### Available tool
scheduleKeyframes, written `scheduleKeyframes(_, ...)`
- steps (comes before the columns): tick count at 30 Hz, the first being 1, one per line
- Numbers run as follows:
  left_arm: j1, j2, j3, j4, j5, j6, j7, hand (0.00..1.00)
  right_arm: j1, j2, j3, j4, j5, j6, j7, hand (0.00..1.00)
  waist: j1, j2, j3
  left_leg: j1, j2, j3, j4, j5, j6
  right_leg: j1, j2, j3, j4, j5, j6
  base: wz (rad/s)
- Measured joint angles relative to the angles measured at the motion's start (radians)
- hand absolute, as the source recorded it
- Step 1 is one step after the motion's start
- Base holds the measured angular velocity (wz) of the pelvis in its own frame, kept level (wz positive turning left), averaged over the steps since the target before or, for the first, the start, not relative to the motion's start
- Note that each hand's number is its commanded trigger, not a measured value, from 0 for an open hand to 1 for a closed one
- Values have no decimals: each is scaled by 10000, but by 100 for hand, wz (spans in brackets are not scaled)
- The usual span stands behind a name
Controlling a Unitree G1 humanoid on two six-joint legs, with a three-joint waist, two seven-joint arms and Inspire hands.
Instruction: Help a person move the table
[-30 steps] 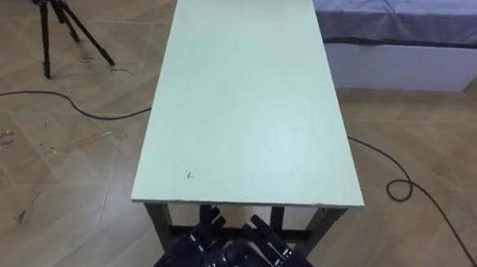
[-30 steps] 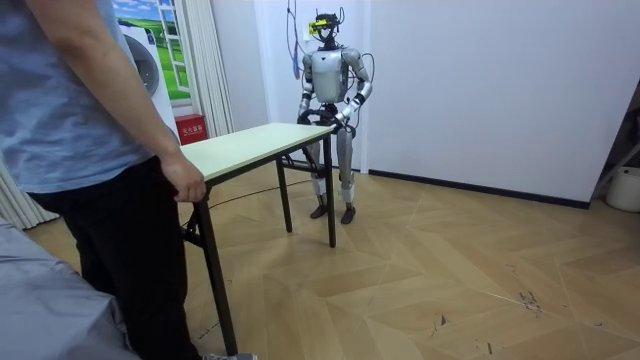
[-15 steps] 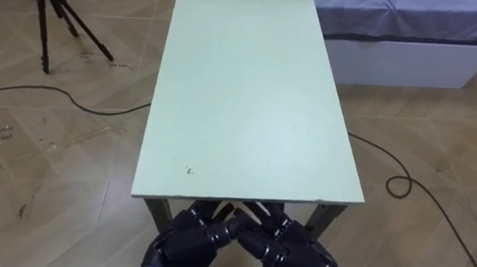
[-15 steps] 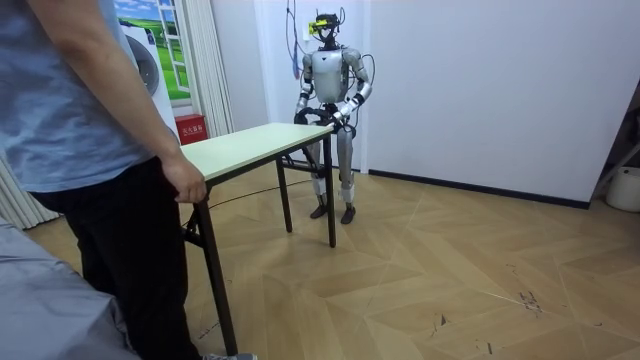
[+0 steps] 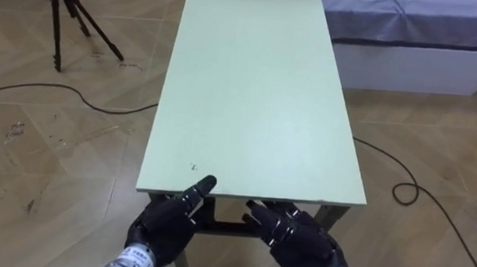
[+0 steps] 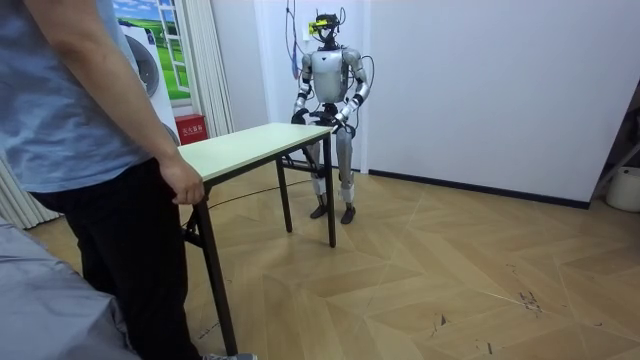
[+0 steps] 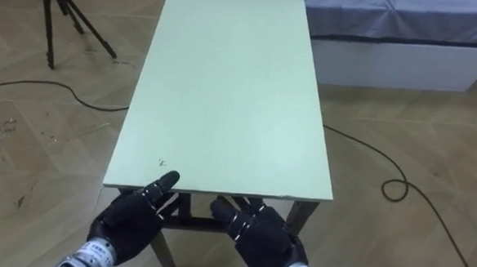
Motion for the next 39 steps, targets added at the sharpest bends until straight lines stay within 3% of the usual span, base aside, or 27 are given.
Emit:
scheduleKeyframes(7, -128, -63, 236, 413, -67, 246, 125, 0, -14, 261, -895, 77, 142, 66, -809, 0, 4, 40, -24, 271, 41, 160, -163, 14, -23, 107, 46, -16, -7, 5, -8, -8)
scheduleKeyframes(11, -124, -317, 613, 415, -46, 459, 203, 0, -13, 279, -1275, 79, 401, 65, -1133, 0, 10, 65, -40, 288, 50, 257, -149, 14, -22, 103, 40, -27, -5, 35, -53, -8)
scheduleKeyframes(17, -111, -425, 977, 422, 812, 784, 209, 0, -15, 533, -1399, 79, 421, 64, -1323, 0, 22, 124, -84, 296, 96, 318, -134, 28, -47, 92, 78, 2, -5, 69, -103, -2)
scheduleKeyframes(25, -86, -508, 1111, 424, 991, 831, 209, 0, -23, 628, -1433, 78, 434, 64, -1354, 0, 59, 199, -151, 292, 138, 397, -126, 56, -92, -1, 63, 57, 5, 99, -151, -3)
scheduleKeyframes(28, -86, -602, 1146, 489, 626, 827, 212, 0, -25, 627, -1433, 89, 532, 65, -1391, 0, 55, 240, -175, 294, 136, 391, -117, 59, -95, 12, 54, 47, 0, 100, -153, 0)
scheduleKeyframes(30, -88, -835, 1294, 654, 96, 817, 214, 0, -30, 638, -1438, 134, 565, 65, -1429, 0, 30, 296, -209, 336, 129, 369, -112, 60, -93, 70, 42, 31, -5, 100, -152, 0)
scheduleKeyframes(35, -239, -1052, 1478, 1020, -1284, 818, 213, 0, -273, 797, -1456, 406, 797, 109, -1582, 0, 6, 304, -192, 417, 130, 366, -109, 72, -100, 144, 37, 34, 8, 99, -153, 0)
scheduleKeyframes(39, -351, -1145, 1676, 1104, -1289, 810, 213, 0, -431, 992, -1471, 422, 916, 107, -1829, 0, 8, 230, -138, 292, 129, 361, -131, 86, -111, 96, 40, 24, -6, 85, -177, 0)
